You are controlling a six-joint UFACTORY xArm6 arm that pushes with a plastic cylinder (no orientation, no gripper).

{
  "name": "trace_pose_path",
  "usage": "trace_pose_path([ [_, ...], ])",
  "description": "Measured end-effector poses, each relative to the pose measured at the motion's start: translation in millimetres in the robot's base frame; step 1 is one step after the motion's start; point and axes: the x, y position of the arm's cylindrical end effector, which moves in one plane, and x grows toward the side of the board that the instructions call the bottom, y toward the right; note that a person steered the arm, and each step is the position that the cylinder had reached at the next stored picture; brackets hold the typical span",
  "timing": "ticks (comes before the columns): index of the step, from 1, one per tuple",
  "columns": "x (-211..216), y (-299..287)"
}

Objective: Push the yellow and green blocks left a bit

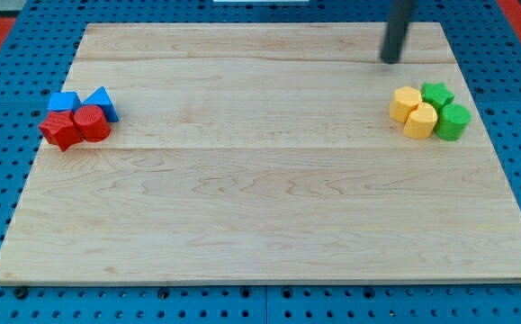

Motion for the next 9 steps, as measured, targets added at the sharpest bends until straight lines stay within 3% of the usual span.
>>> trace_pose_path([
  [1, 4, 86],
  [2, 16, 118],
  [3, 24, 118],
  [5, 145, 116],
  [6, 156, 74],
  [7, 139, 15],
  [8, 137, 1],
  [9, 137, 47],
])
